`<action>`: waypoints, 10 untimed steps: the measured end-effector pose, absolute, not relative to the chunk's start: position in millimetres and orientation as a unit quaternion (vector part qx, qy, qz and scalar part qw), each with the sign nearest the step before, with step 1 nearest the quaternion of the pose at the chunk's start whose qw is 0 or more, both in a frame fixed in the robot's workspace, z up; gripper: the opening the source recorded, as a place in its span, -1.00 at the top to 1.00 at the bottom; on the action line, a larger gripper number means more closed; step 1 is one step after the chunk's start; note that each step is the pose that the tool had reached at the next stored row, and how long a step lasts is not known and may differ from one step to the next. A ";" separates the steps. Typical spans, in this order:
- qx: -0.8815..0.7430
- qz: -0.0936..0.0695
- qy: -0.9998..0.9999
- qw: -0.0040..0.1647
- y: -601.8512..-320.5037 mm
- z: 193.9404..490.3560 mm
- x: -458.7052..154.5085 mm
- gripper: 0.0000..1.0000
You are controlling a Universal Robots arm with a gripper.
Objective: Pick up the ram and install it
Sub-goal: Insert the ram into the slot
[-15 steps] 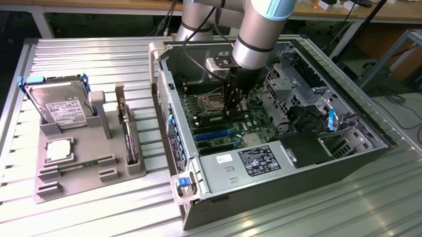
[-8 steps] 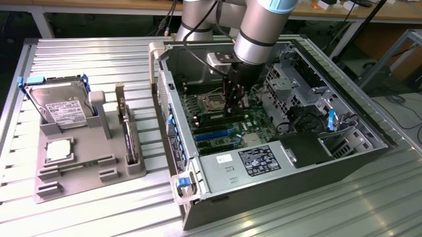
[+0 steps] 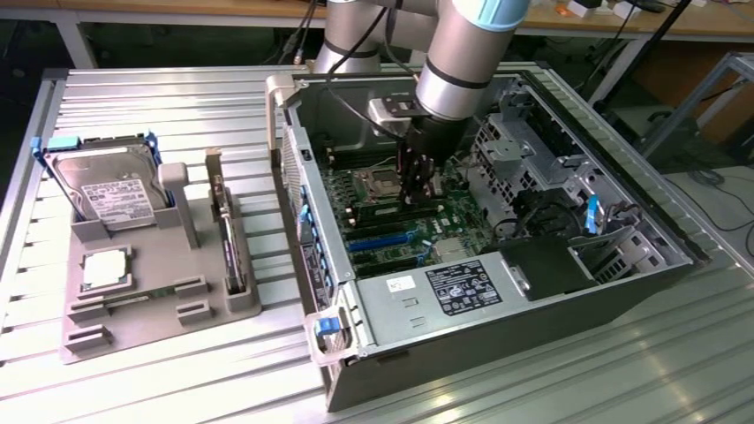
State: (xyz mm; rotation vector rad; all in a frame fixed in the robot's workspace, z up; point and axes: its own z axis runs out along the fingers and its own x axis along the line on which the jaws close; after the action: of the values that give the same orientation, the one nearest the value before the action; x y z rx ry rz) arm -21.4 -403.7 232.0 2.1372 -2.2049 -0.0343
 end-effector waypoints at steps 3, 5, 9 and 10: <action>0.695 -0.011 -0.718 0.035 -400.3 231.0 -21.3 0.73; 0.695 -0.011 -0.718 0.035 -400.3 229.4 -21.4 0.73; 0.695 -0.013 -0.718 0.037 -401.3 229.2 -21.4 0.73; 0.695 -0.013 -0.718 0.037 -401.3 229.2 -21.4 0.73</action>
State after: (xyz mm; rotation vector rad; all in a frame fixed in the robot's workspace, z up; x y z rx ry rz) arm -21.4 -401.3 229.2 2.1333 -2.2049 -0.0388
